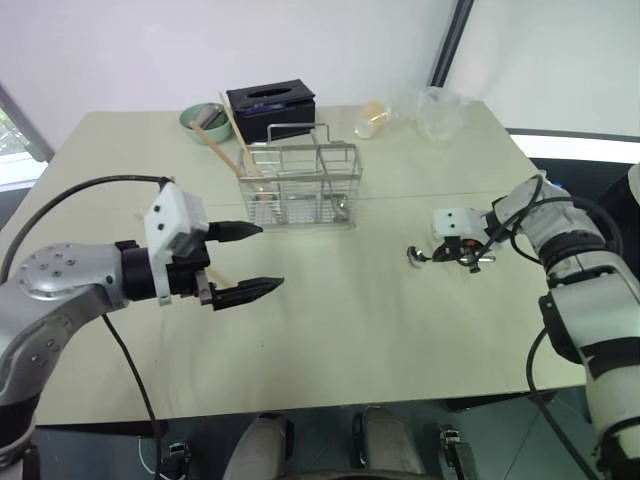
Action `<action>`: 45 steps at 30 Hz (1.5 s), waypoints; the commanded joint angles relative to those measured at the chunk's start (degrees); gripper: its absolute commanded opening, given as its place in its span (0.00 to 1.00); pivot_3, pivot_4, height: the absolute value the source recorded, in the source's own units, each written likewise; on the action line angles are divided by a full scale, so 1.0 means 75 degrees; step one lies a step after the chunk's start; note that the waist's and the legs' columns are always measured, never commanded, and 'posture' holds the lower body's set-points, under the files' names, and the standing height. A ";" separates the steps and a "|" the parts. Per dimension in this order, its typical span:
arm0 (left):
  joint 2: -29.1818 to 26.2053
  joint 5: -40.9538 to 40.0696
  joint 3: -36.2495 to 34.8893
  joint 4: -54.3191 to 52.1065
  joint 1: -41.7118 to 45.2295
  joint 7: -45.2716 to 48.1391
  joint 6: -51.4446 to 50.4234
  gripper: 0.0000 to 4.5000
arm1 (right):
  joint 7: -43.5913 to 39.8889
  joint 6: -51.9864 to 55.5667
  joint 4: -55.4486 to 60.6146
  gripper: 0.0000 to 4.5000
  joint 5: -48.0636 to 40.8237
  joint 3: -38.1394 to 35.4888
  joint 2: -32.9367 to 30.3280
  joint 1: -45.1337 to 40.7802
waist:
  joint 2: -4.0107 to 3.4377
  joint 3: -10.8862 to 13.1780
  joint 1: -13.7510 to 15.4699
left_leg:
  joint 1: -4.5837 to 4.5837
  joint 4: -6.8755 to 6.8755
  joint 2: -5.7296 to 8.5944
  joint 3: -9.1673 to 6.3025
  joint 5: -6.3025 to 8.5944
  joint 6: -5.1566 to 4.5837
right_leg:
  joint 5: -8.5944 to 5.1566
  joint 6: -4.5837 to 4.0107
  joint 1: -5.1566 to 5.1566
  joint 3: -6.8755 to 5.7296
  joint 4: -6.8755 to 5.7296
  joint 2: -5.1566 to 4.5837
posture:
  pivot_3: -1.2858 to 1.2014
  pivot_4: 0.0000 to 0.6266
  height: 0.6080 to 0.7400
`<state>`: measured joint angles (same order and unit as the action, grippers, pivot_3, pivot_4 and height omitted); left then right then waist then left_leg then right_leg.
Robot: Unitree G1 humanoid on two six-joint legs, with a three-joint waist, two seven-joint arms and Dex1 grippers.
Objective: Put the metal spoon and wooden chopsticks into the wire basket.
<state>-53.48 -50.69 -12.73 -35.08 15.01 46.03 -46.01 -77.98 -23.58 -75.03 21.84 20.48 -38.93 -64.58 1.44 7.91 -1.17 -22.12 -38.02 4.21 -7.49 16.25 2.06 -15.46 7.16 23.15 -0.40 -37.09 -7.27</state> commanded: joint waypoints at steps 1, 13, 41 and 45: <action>-0.0040 0.0040 -0.0178 0.0133 0.0257 -0.0006 0.0126 1.00 | -0.1090 -0.0104 0.0764 0.02 -0.1158 -0.0836 0.0090 -0.0070 | -0.0003 0.0002 -0.0005 | 0.0000 0.0000 0.0000 0.0001 0.0000 0.0000 | 0.0001 0.0001 0.0000 0.0000 0.0000 0.0000 | 0.52 0.24 0.31; -0.0025 0.0393 -0.0180 0.1099 0.1047 0.0103 0.0373 1.00 | 0.0552 0.8140 1.0056 0.02 -0.7521 -0.3177 0.0478 0.1748 | -0.0003 0.0002 0.0079 | -0.0037 0.0006 -0.0002 -0.0045 0.0001 0.0002 | 0.0005 0.0003 0.0026 0.0000 0.0007 0.0006 | 0.52 0.24 0.31; 0.0100 0.0513 -0.0418 0.0868 0.1044 -0.0199 0.0212 1.00 | 0.6097 0.5350 0.5865 0.80 -0.4785 -0.3123 0.3360 0.0463 | 0.0016 -0.0010 -0.0005 | -0.0038 0.0014 -0.0002 -0.0047 -0.0004 0.0002 | 0.0018 -0.0005 0.0082 0.0008 -0.0015 0.0035 | 0.52 0.24 0.31; 0.0121 0.0576 -0.0447 0.0895 0.1054 -0.0311 0.0256 1.00 | 0.6177 0.5447 0.6005 0.99 -0.4832 -0.3222 0.3328 0.0399 | 0.0011 -0.0007 0.0005 | -0.0037 0.0012 -0.0002 -0.0051 -0.0005 0.0002 | 0.0018 -0.0006 0.0085 0.0008 -0.0016 0.0047 | 0.52 0.24 0.31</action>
<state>-51.84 -46.71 -14.18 -27.23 22.61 44.28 -44.61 -31.99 17.71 -32.75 -13.90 -2.61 -13.79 -60.48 1.53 7.85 -1.14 -22.39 -37.93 4.20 -7.88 16.22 2.08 -15.33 7.12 23.79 -0.34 -37.21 -6.91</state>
